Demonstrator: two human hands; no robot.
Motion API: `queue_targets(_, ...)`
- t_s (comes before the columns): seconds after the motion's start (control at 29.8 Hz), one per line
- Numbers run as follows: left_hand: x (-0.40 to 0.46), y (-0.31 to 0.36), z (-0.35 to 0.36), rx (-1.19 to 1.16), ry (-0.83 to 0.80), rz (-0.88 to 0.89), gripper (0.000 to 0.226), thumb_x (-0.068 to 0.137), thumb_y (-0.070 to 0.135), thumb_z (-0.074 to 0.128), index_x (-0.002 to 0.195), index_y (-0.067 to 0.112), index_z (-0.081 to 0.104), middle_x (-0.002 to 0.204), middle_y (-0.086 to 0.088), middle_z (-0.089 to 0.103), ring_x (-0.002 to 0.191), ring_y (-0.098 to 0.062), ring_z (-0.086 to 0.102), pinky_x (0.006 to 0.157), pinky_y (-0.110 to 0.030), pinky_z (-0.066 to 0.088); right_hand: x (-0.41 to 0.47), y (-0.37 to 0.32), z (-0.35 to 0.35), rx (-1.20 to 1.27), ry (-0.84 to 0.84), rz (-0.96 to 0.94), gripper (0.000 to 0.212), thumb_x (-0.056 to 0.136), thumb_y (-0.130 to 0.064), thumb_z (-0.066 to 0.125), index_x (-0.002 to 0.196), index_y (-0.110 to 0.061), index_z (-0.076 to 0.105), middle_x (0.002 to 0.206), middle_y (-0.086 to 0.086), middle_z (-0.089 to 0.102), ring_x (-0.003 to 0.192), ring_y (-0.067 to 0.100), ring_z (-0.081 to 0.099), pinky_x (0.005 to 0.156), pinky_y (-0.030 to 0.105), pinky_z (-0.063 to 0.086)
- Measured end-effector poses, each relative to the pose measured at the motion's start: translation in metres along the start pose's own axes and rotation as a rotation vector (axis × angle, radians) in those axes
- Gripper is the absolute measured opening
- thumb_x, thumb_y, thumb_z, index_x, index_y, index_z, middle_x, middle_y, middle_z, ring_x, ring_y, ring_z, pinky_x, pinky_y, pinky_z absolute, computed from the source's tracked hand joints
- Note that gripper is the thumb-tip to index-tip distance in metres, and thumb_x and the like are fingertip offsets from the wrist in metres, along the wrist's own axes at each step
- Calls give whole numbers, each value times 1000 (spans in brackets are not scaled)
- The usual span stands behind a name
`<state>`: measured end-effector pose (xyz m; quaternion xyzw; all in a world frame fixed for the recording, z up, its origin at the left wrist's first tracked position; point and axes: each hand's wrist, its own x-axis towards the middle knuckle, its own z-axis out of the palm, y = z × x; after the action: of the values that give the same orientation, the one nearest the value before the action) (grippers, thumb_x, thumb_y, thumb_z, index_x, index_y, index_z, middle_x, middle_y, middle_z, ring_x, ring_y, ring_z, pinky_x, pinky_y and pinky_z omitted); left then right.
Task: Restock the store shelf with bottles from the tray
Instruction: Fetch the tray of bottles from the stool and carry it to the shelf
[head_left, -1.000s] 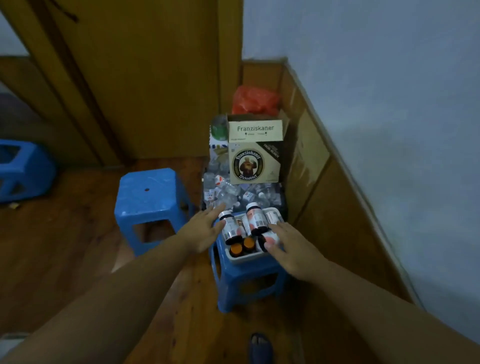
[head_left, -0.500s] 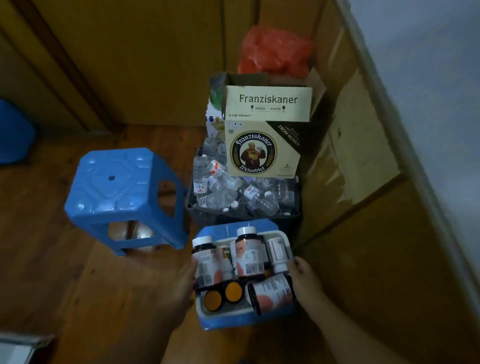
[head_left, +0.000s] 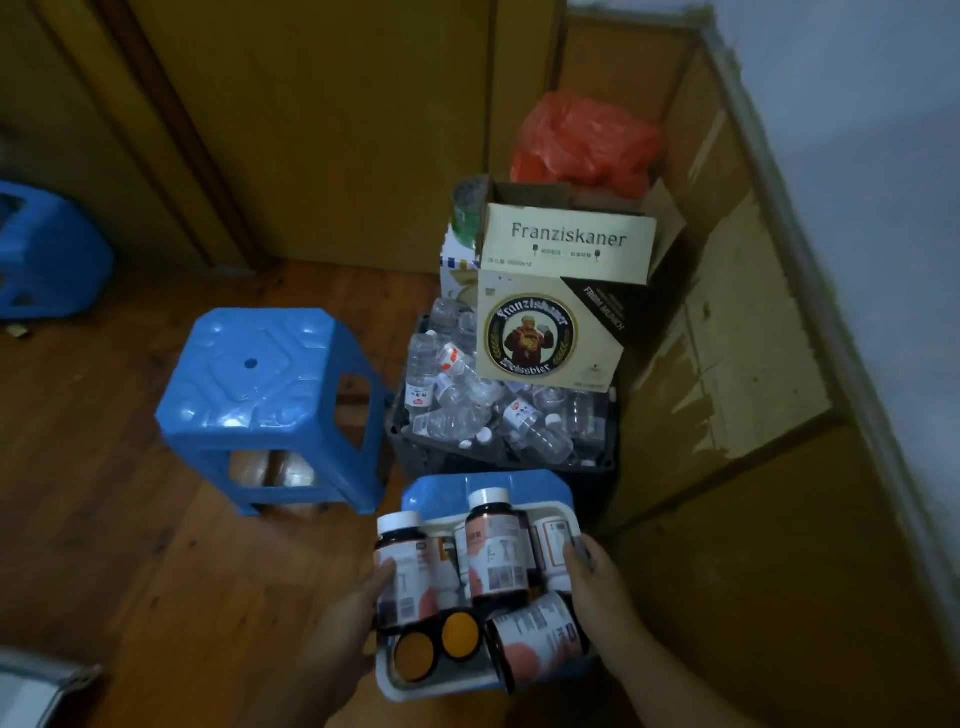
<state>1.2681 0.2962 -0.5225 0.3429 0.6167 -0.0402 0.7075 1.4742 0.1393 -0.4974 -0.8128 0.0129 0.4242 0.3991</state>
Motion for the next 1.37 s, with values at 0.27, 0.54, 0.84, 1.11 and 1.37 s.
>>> queue_targets(0.27,-139,-4,-96,-298,68,190,71,73,22,78,127,-13,48,111,-40,60,58,-30,66,64,-40,47,-98,-47,65,-371,-92,-181,50,96,-41,41,139,-16,40,148,9,41,134,27,39,108,31,28)
queue_targets(0.54,-318,-97,-247,-641,151,365,39,95,18,50,79,-8,74,70,-28,71,63,-28,72,61,-33,60,-267,-71,202,-549,-369,-497,32,99,-28,38,109,-6,60,121,22,60,115,32,54,93,32,40)
queue_targets(0.84,-466,-274,-437,-789,545,284,39,92,41,51,103,6,64,91,-15,66,82,-30,61,70,-33,47,-495,-20,388,-782,-704,-736,36,96,-37,40,100,-10,64,106,17,67,97,29,61,89,35,48)
queue_targets(1.11,-558,-433,-554,-1075,829,282,34,86,48,57,91,16,63,82,-10,71,78,-27,66,57,-32,49,-676,70,541,-1021,-963,-836,47,96,-40,36,112,-1,58,108,21,64,94,31,61,77,34,45)
queue_targets(1.37,-603,-546,-652,-1315,1042,263,29,90,33,56,86,4,63,58,-12,72,63,-26,68,54,-29,50,-797,181,678,-1117,-1151,-826,45,94,-38,38,113,-1,54,106,21,63,90,33,62,75,34,49)
